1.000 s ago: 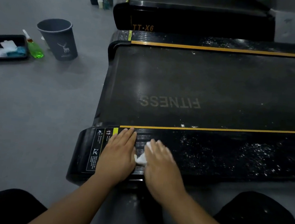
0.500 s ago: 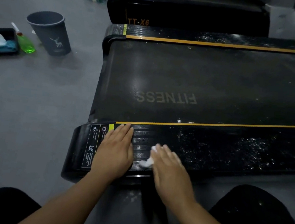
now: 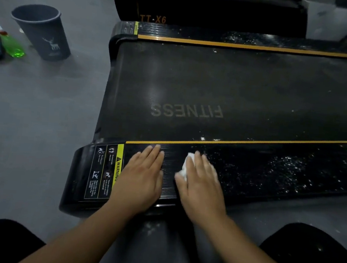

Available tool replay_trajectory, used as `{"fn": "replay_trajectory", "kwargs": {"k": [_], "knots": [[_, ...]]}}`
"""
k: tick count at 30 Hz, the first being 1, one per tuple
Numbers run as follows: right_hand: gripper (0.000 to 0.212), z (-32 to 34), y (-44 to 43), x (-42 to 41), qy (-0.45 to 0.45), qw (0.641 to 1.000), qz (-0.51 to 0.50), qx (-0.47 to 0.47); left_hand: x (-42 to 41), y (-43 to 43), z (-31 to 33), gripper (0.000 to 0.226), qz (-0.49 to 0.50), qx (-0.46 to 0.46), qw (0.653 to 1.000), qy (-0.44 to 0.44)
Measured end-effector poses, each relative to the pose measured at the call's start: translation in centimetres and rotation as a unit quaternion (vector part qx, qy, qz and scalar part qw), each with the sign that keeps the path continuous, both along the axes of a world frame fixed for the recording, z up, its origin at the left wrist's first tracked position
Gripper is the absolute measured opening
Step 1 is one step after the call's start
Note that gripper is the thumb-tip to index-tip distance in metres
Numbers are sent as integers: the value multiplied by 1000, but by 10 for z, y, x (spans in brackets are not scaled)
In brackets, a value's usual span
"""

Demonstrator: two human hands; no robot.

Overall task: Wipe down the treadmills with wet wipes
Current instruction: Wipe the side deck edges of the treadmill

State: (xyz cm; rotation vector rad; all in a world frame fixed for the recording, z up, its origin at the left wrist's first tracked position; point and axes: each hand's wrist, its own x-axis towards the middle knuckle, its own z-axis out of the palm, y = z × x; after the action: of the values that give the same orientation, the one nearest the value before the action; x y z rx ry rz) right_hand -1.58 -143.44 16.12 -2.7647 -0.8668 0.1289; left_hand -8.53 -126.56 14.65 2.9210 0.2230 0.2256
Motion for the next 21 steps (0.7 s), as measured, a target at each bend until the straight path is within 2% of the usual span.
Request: {"fn": "replay_trajectory", "kwargs": {"k": [2,5,7,9,12,15,18,21], "knots": [[84,3,20,14,13,1000,5,-3,0,1,-2,59,-3,-1,1000,3],[73,-1,16,-14,1,995,96,25,0,2,-5,60,-16,5,1000,8],[72,-4,-11,-25,4,991,133,10,1,3,-5,60,-11,5,1000,7],[77,-4,-22,-5,6,996,94,1,2,1,-4,62,1,-1,1000,14],[86,0,9,37,7,1000,22,-4,3,-1,-3,62,1,-7,1000,11],[86,1,29,25,19,998,61,1,1,0,-2,60,1,-6,1000,9],[76,-2,-1,0,9,993,121,9,2,1,-2,63,-2,-16,1000,19],[82,-3,-6,33,7,999,52,7,2,-2,0,66,7,-16,1000,15]]}}
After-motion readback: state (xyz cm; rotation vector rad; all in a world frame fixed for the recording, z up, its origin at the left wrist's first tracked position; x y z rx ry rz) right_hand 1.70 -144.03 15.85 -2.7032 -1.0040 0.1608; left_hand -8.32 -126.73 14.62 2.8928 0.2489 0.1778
